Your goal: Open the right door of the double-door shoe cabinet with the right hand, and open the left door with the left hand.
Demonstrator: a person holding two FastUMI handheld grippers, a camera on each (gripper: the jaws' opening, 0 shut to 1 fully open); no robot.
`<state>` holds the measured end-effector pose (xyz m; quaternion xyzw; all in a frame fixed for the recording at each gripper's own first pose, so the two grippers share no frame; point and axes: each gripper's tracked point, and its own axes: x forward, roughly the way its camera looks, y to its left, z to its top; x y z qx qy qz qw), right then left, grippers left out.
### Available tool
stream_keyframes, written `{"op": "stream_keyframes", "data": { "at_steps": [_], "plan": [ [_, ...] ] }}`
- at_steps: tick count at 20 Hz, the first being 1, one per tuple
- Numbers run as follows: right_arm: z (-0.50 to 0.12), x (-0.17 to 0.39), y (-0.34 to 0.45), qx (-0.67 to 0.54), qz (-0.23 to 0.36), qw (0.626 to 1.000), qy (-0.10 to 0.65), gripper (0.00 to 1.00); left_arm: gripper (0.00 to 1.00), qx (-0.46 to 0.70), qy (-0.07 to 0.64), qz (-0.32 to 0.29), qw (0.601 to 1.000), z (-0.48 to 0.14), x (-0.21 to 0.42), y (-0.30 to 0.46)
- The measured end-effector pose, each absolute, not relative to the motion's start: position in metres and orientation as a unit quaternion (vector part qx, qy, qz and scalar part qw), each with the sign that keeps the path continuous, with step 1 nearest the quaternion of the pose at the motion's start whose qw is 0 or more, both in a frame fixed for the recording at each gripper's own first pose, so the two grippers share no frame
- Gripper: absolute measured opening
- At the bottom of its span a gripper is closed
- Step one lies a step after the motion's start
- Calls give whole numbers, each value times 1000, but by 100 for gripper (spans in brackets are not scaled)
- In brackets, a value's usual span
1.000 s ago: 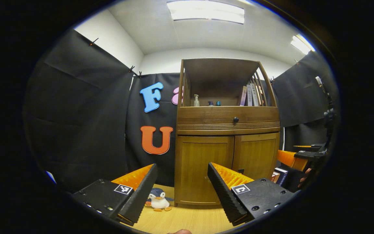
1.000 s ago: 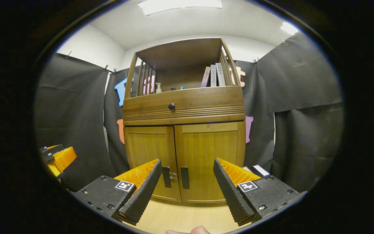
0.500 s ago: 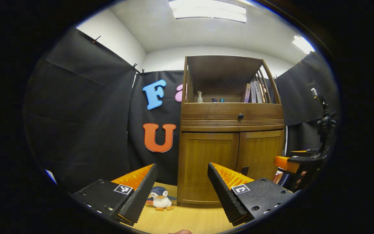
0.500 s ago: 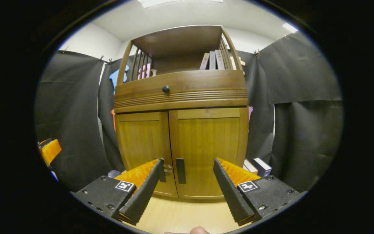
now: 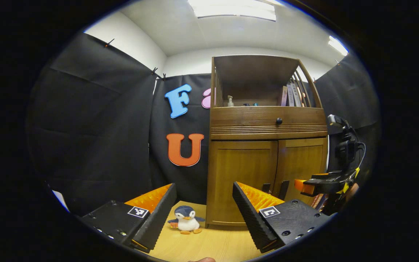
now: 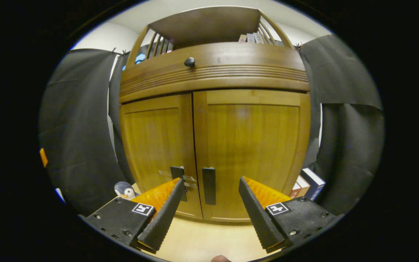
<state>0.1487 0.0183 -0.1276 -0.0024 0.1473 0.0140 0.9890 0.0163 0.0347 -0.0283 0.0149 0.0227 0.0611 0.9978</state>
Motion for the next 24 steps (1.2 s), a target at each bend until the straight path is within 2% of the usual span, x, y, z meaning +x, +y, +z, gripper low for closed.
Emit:
{"op": "stream_keyframes", "data": {
  "at_steps": [3, 11, 13, 14, 15, 18, 24],
  "plan": [
    [-154, 177, 15, -8, 10, 986, 168, 92, 95, 16, 26, 83, 996, -29, 10, 49],
    [-195, 233, 13, -12, -7, 981, 195, 66, 95, 24, 27, 136, 990, -23, -5, 65],
    [-200, 239, 17, -14, -7, 980, 197, 65, 95, 26, 26, 144, 989, -20, -8, 68],
    [-201, 243, 18, -17, -11, 981, 195, 58, 95, 27, 25, 148, 988, -19, -10, 70],
    [-202, 242, 17, -19, -17, 980, 196, 55, 95, 29, 24, 153, 988, -19, -11, 71],
    [-208, 248, 18, -20, -30, 980, 195, 40, 95, 29, 24, 160, 986, -19, -18, 79],
    [-209, 247, 18, -5, -39, 980, 197, 33, 95, 32, 23, 159, 986, -14, -24, 81]
  ]
}}
